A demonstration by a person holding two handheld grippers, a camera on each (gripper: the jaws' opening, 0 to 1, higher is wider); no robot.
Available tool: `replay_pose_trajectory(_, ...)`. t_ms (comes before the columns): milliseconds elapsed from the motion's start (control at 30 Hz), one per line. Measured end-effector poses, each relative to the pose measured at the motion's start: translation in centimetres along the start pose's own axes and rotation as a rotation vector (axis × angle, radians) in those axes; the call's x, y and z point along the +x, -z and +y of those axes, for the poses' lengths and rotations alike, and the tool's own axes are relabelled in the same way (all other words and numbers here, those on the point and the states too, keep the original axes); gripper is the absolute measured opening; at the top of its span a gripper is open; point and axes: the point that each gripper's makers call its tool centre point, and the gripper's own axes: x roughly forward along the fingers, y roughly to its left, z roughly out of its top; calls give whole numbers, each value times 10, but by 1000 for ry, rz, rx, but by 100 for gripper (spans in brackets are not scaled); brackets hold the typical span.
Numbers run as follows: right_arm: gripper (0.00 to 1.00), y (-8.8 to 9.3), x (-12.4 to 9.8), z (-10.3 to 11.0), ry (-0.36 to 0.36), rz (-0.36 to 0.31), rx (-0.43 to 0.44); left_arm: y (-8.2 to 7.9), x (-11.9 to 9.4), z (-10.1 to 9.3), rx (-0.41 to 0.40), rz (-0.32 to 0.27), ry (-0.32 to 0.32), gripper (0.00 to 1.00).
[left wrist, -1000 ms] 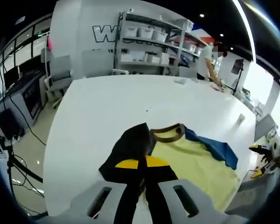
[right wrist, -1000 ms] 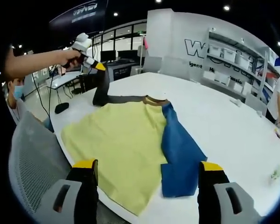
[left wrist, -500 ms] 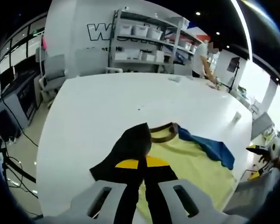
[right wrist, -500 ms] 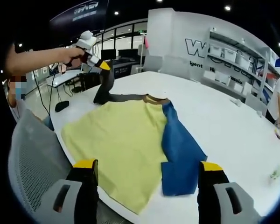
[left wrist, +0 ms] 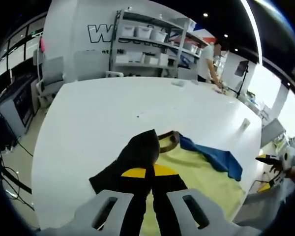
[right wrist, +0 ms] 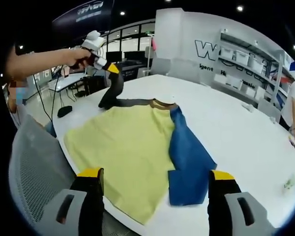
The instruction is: Fold the garment on the visible template until the final outline fits inside the template.
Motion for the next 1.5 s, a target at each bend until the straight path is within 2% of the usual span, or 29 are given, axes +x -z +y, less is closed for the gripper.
replay_pose_trajectory(367, 87, 5, -1, -3, 9, 4, 15, -5, 13, -22, 9, 3, 45, 4)
replay_pose_trajectory(667, 86, 6, -3, -6, 18, 6, 25, -12, 24, -48, 29, 4, 87, 4)
replay_pose_trajectory(1033, 87, 11, -7, -11, 33, 9, 35, -18, 47, -83, 51, 10, 145, 4)
replay_pose_trajectory(1500, 86, 19, -8, -11, 39, 18, 55, -9, 65, -126, 99, 44, 215, 4)
